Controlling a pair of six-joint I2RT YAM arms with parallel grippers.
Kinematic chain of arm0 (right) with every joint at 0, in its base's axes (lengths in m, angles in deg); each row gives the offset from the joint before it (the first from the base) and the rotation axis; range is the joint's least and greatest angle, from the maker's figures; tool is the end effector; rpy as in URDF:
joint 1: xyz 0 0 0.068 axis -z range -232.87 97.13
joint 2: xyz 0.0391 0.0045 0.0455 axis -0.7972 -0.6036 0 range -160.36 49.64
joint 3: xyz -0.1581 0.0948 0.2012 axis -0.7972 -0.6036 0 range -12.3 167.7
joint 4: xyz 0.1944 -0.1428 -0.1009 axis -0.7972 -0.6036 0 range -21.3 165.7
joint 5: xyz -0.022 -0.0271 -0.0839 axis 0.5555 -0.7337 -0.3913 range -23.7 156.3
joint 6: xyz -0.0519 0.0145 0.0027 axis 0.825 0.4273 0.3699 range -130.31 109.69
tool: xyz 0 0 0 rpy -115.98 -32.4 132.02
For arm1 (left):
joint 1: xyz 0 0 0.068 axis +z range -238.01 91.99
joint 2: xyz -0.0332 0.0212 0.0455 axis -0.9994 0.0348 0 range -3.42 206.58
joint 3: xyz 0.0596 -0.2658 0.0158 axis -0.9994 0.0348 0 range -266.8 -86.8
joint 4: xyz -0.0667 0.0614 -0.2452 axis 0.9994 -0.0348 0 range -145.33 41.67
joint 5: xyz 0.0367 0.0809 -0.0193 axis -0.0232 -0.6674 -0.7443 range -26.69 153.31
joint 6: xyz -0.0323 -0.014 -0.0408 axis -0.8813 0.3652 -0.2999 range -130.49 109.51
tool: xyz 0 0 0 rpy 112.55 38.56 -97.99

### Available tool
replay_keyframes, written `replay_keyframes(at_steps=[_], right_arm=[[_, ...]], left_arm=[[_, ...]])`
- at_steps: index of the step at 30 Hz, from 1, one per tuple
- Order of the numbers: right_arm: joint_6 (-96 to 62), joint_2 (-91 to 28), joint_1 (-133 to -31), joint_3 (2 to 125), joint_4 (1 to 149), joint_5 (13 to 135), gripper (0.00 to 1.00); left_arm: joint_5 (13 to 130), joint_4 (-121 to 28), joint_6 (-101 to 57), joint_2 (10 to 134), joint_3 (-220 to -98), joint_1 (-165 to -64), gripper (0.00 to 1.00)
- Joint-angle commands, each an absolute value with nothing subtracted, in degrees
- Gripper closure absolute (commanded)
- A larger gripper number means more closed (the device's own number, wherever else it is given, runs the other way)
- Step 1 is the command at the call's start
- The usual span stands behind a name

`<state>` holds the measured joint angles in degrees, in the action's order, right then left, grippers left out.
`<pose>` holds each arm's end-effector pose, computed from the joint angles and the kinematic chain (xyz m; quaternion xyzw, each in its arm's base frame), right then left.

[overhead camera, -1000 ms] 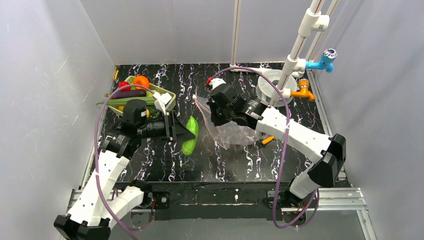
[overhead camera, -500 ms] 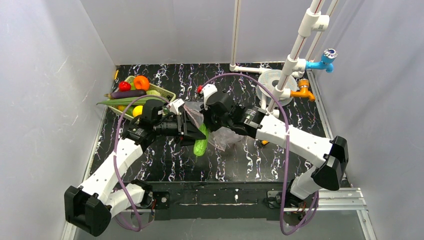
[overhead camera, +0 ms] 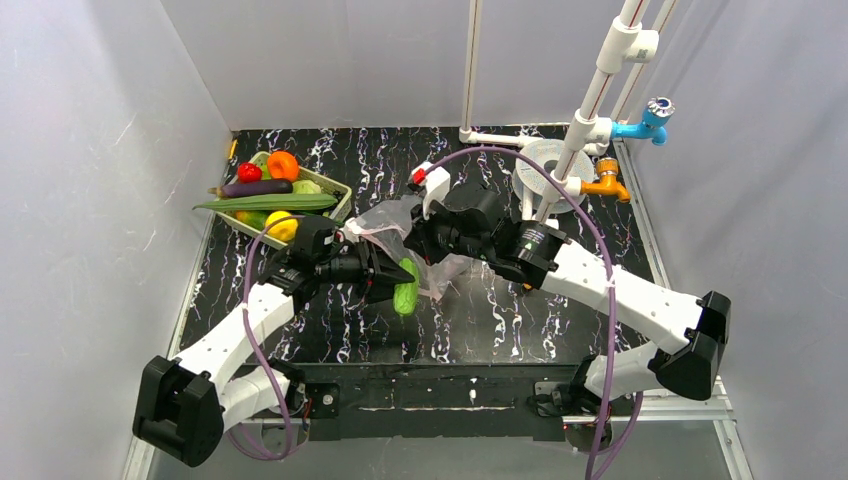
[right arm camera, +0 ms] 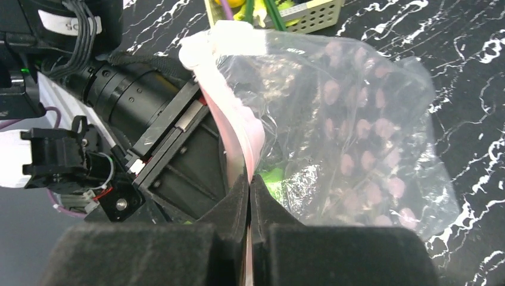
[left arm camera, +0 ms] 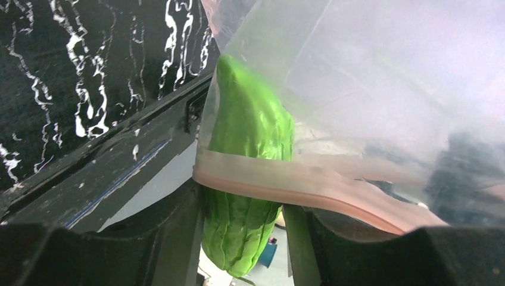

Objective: Place the food in the zip-top bag and seal the zipper
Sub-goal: Place the fake vegetable in the zipper food storage bag.

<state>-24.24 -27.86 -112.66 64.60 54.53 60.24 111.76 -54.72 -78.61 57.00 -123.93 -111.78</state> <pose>0.1593 0.2660 0.3882 -0.2948 0.7730 0.3009 0.4744 0.1936 -0.1144 0.2531 -0.1068 0.8080 -0.5759 0.0635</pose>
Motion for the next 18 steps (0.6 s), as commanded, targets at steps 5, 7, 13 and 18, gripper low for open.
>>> replay_keyframes(at_steps=[5, 7, 13, 18], right_arm=[[-25.0, -29.0, -112.8, 64.1, 58.7, 67.6, 0.99], [-25.8, -29.8, -112.7, 64.8, 57.7, 67.4, 0.99], [-32.7, -30.7, -110.1, 65.7, 57.5, 71.0, 0.99], [-35.6, -29.6, -109.4, 66.6, 59.1, 76.7, 0.99]], left_arm=[[112.6, -50.1, -81.5, 54.8, -128.2, -111.9, 0.6], [111.9, -50.0, -82.4, 53.2, -128.2, -111.9, 0.6], [109.7, -50.6, -85.0, 47.6, -126.3, -111.9, 0.6], [103.2, -54.5, -85.7, 43.6, -125.7, -111.9, 0.55]])
